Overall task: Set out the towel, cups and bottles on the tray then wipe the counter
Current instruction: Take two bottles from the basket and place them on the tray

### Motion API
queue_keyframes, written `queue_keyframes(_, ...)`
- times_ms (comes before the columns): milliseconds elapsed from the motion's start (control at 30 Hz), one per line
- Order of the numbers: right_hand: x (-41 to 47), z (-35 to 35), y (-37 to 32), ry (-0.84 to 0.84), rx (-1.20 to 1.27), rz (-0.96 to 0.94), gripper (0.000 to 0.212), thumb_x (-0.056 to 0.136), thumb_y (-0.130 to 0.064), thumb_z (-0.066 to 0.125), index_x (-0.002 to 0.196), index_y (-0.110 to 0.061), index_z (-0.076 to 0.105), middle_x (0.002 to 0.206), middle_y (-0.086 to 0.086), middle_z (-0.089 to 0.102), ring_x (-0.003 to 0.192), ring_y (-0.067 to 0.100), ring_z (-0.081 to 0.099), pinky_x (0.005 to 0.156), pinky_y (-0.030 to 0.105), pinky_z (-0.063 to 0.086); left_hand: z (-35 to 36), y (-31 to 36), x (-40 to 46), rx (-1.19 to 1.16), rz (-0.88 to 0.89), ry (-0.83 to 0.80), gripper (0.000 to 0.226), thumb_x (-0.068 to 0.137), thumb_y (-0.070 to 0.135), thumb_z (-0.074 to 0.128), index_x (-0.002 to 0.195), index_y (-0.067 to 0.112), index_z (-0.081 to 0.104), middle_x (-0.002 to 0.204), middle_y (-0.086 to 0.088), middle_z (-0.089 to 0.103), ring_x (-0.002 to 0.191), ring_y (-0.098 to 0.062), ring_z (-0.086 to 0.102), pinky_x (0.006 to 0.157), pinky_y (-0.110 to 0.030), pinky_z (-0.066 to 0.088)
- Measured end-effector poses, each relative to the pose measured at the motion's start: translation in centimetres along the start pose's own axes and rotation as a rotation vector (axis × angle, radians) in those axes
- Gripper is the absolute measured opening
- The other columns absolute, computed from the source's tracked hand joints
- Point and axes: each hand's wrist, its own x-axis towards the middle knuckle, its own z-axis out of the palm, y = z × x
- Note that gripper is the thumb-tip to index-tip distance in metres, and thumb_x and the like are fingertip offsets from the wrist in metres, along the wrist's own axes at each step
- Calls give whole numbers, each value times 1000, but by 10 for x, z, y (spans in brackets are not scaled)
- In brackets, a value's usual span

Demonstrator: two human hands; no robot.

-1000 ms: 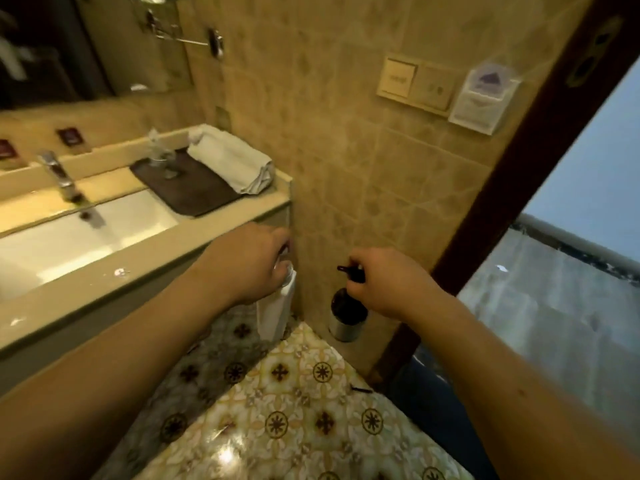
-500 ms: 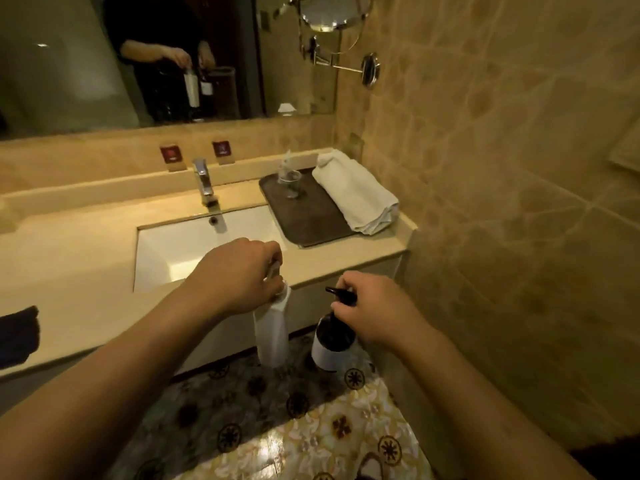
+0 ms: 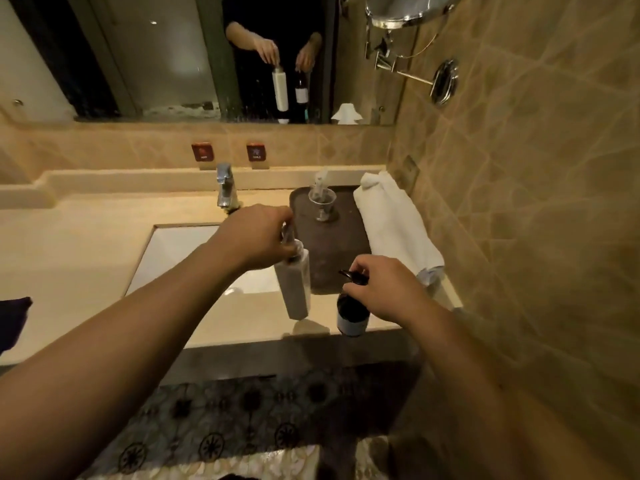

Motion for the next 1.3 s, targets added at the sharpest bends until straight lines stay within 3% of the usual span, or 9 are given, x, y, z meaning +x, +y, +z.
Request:
queue_keyframes(67, 26, 0, 10, 0, 10, 26, 16, 87, -34, 74, 93, -34, 59, 88, -8, 62, 78, 10, 61, 65, 23, 50, 4, 5, 31, 9, -3, -9, 31, 85, 43, 73, 106, 24, 62, 99, 0, 68, 86, -19, 62, 68, -32, 53)
queue_keyframes(200, 77, 2, 23, 7, 38, 54, 15, 89, -34, 73, 95, -35, 59, 92, -8, 62, 82, 13, 63, 72, 27, 57, 14, 3, 95, 0, 69, 18, 28, 84, 38, 76, 104, 25, 61, 95, 2, 64, 84, -18, 59, 65, -29, 47)
queue_keyframes(333, 121, 9, 27, 9, 42, 99, 13, 90, -35, 71, 98, -33, 60, 97, -7, 66, 86, 14, 64, 80, 29, 56, 35, -7, 159, -43, 141, 25, 29, 84, 35, 76, 108, 23, 65, 96, 2, 66, 85, -17, 61, 71, -31, 54)
queue_keyframes(433, 154, 15, 26, -24, 29, 152, 13, 91, -36, 70, 96, -35, 58, 93, -8, 64, 80, 11, 61, 74, 25, 51, 50, -19, 205, -25, 192, -21, 33, 84, 37, 74, 112, 23, 65, 102, -1, 69, 90, -19, 64, 78, -39, 59)
queue_keyframes(633, 211, 32, 25, -35, -38, 185, 15, 90, -39, 68, 99, -32, 59, 80, -14, 58, 69, 4, 55, 55, 18, 38, 75, -42, 276, -38, 255, -87, 29, 83, 44, 69, 106, 26, 64, 96, 2, 70, 86, -20, 64, 73, -42, 59)
queue_keyframes(767, 231, 44, 23, -56, -38, 222, 17, 91, -38, 68, 104, -31, 60, 85, -13, 60, 74, 9, 58, 66, 25, 51, 85, -51, 302, -71, 284, -65, 28, 82, 43, 70, 100, 24, 62, 91, -1, 68, 80, -22, 63, 69, -42, 59)
queue_keyframes(900, 241, 49, 20, -72, -39, 234, 20, 92, -36, 68, 109, -28, 60, 99, -7, 67, 78, 9, 57, 72, 26, 51, 90, -57, 313, -74, 309, -23, 26, 82, 42, 71, 97, 23, 63, 90, -1, 66, 79, -21, 61, 68, -41, 58)
queue_keyframes(1067, 243, 50, 13, -83, -38, 253, 27, 94, -35, 67, 118, -24, 60, 111, -2, 69, 95, 19, 65, 85, 35, 55, 95, -60, 314, -69, 337, 17, 26, 81, 41, 71, 97, 23, 63, 88, 0, 65, 77, -19, 59, 63, -36, 56)
queue_keyframes(1300, 238, 48, 11, -80, -33, 275, 27, 95, -31, 66, 119, -24, 58, 110, 0, 67, 97, 20, 66, 85, 33, 54, 104, -58, 311, -104, 320, 29, 29, 83, 40, 68, 106, 22, 61, 92, -2, 68, 78, -21, 62, 64, -38, 57)
